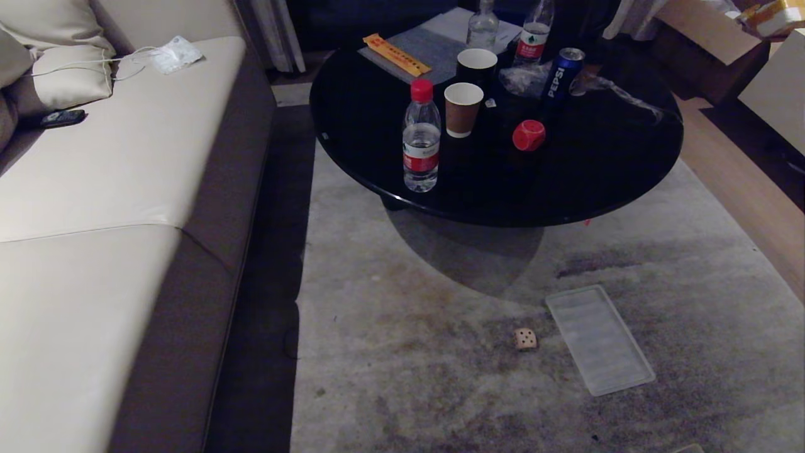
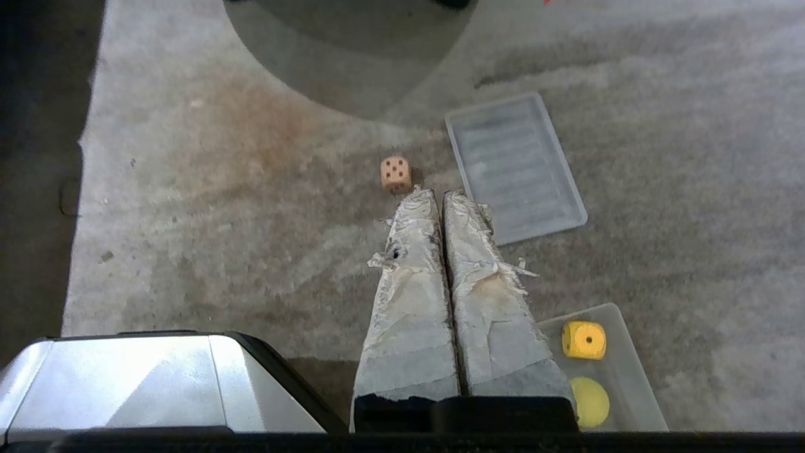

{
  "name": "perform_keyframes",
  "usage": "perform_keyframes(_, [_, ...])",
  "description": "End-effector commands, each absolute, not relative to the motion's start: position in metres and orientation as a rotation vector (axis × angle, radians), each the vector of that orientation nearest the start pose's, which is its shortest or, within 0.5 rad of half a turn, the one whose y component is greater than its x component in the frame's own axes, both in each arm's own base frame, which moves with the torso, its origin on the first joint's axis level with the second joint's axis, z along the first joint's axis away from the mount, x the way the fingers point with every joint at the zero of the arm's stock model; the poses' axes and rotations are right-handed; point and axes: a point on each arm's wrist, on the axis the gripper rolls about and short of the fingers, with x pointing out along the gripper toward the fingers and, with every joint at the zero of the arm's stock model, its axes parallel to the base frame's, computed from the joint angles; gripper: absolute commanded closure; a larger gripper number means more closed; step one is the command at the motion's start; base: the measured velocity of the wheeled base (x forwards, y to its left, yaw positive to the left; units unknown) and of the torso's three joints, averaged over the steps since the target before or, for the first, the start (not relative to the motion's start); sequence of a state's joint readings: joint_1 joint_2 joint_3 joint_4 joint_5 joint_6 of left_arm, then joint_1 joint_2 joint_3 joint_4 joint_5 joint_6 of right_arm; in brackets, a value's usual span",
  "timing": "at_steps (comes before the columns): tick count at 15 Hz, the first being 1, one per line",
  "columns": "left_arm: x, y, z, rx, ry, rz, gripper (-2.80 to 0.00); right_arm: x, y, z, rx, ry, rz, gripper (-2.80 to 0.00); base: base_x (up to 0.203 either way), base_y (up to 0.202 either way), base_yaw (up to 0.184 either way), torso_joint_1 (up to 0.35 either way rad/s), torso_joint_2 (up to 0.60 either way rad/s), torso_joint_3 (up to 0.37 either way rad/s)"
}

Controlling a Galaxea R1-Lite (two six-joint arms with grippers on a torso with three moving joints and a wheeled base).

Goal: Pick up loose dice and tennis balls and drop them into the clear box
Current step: Pick up toys out of the box

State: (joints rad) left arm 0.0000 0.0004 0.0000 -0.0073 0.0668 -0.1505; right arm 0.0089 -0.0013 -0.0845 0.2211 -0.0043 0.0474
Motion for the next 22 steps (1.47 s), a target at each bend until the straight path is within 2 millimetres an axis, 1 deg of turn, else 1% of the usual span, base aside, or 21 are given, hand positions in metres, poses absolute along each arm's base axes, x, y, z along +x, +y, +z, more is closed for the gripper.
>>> perform_keyframes(1, [-0.0227,0.0015,0.0763,-0.152,-0.011,0.067,0.00,-0.0308,-0.0004,0.0758,0.047,0.138,0.001,0.00,0.000,0.000,0.000,0.004,0.00,-0.193])
perform_keyframes(22, [-0.0227,0.0015,0.0763,-0.152,-0.011,0.067,0.00,-0.0308,-0.0004,0.0758,0.047,0.138,0.001,0.00,0.000,0.000,0.000,0.002,0.00,-0.196])
